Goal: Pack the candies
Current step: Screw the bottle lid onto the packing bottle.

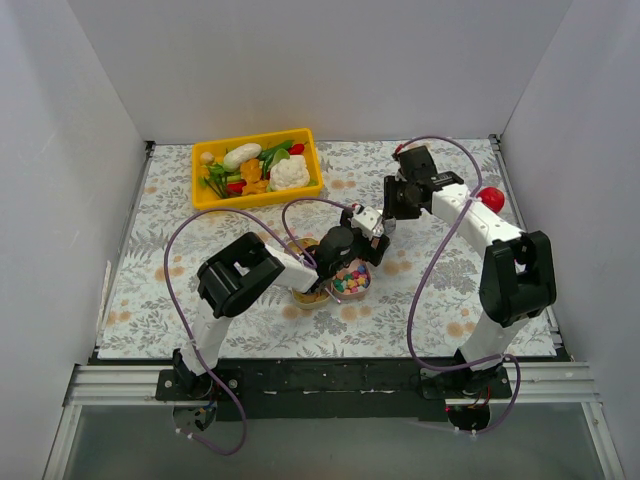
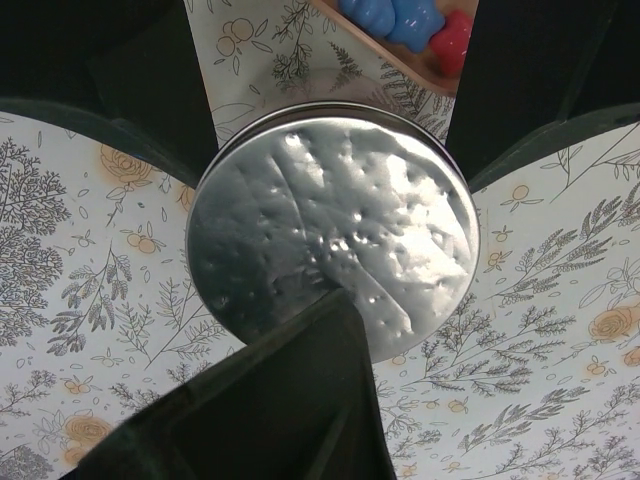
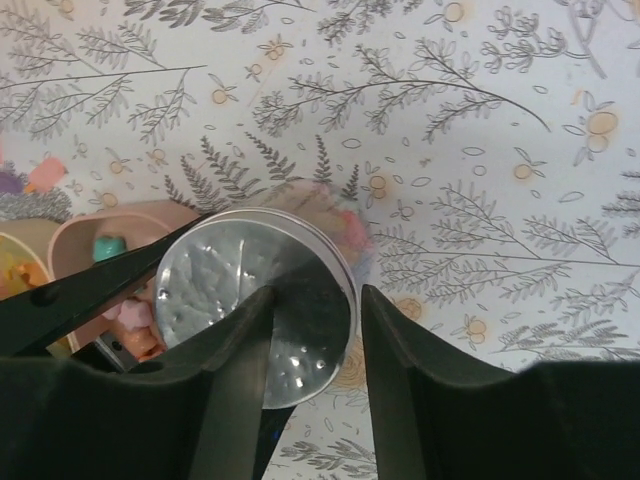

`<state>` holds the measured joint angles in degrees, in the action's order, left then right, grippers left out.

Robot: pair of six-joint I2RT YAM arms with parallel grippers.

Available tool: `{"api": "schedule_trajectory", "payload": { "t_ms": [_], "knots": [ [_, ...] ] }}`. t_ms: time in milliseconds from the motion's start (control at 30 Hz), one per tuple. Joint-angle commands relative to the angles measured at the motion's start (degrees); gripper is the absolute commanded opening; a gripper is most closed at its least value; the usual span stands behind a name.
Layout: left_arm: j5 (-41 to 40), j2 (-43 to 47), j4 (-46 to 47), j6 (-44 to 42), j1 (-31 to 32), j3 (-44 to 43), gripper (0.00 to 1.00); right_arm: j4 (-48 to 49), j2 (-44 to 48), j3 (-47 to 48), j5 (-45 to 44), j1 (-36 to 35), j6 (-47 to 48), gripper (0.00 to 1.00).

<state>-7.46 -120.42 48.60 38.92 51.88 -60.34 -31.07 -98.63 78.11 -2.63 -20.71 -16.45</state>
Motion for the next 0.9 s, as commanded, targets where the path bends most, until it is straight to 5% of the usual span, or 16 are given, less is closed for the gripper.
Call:
{"api": "schedule_trajectory", "payload": {
  "t_ms": [0, 200, 867],
  "knots": [
    [0.4, 2.1, -4.7, 2.0, 0.0, 2.1, 0.83, 3.2, 2.0, -4.5, 9.5, 3.2, -1.0, 0.51],
    [0.5, 2.0, -5.0, 2.0, 0.1, 2.0, 0.83, 5.0, 2.0, -5.7, 16.6, 6.2, -3.2, 0.39],
    [-2.5, -0.3, -8.3, 1.4, 0.2, 0.2, 0.83, 4.1, 9.2, -15.8, 18.0, 6.0, -3.7, 0.11]
  ]
}}
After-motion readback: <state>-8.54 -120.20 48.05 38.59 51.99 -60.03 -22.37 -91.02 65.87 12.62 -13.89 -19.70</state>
